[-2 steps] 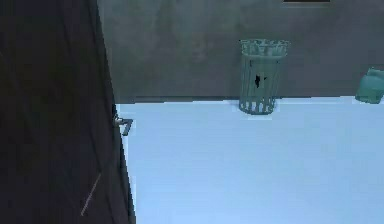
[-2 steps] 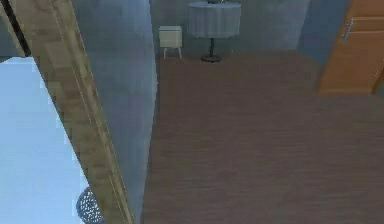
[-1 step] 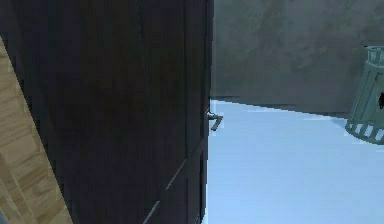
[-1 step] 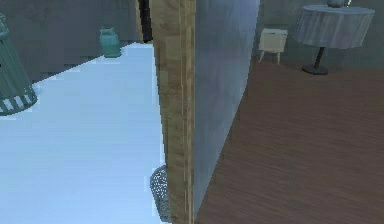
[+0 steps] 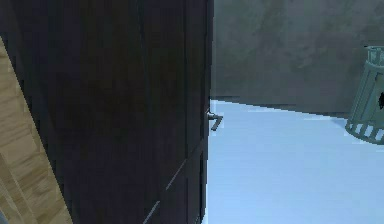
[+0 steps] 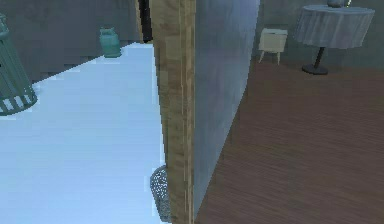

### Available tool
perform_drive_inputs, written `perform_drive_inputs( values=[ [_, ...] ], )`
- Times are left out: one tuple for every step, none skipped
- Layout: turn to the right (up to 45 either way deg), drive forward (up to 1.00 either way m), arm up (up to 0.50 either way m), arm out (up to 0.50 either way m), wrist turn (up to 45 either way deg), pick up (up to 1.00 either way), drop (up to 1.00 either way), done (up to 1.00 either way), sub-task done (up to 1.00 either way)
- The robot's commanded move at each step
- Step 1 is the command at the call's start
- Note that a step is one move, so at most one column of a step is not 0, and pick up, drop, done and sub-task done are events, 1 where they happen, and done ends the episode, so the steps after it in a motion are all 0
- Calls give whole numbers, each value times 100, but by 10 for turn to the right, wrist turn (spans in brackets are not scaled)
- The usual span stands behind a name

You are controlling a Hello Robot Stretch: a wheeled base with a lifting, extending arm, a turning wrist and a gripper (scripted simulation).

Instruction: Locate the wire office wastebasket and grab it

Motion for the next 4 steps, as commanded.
perform_drive_inputs(
  values=[
    [0, 0, 0, 48, 0, 0, 0, 0, 0],
    [0, 0, 0, 48, 0, 0, 0, 0, 0],
    [0, 0, 10, 0, 0, 0, 0, 0, 0],
    [0, 0, 0, 48, 0, 0, 0, 0, 0]
  ],
)
